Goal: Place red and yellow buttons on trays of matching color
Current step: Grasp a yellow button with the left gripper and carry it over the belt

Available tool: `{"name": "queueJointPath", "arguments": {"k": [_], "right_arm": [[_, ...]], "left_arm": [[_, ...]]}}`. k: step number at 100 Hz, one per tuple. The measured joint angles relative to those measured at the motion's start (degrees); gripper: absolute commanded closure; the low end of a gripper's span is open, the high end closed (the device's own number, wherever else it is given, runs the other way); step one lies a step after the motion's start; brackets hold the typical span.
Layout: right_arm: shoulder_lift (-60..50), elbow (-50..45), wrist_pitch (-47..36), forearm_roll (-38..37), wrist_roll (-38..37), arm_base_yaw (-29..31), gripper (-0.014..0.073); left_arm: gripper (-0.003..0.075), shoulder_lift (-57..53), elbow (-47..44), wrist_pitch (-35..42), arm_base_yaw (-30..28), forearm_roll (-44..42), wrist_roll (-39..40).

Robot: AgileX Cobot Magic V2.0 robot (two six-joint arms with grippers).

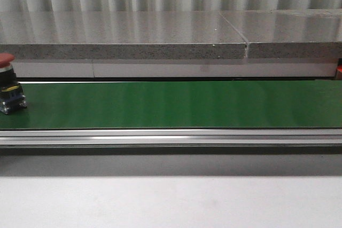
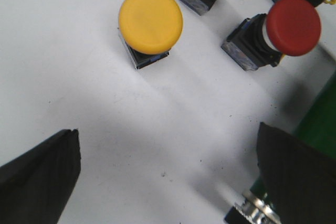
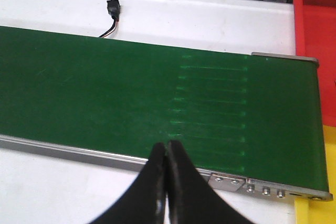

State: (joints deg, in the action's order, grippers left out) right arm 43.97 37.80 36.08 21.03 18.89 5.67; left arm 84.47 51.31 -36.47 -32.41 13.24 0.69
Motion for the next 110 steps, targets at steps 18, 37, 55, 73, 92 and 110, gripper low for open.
{"name": "queueJointPath", "arguments": {"k": [18,37,55,73,92,110], "right_arm": [[0.00,0.00,0.00,0.00,0.00,0.00,0.0661],[0.00,0.00,0.00,0.00,0.00,0.00,0.0661],[0.00,0.00,0.00,0.00,0.00,0.00,0.0661],[0.00,0.00,0.00,0.00,0.00,0.00,0.0661],[0.00,0.00,0.00,0.00,0.00,0.00,0.0661],[0.00,0.00,0.00,0.00,0.00,0.00,0.0661]], "left_arm": [[0.0081,6.07,4.65,0.04,-0.12,0.10,0.08],[0.0082,10.60,9.02,-0.32,-0.12,-0.98,0.08],[0.0081,14.01,11.56,-0.50,-0.12,-1.86,0.08],[0.0082,17.48,12.70,-0.84,-0.50,-2.24,0.08],[0.0082,19.62,13.32,-0.70,-2.39,-2.24,0.08],[0.0082,21.13,13.36,0.29,-2.92,-2.24,0.08]]}}
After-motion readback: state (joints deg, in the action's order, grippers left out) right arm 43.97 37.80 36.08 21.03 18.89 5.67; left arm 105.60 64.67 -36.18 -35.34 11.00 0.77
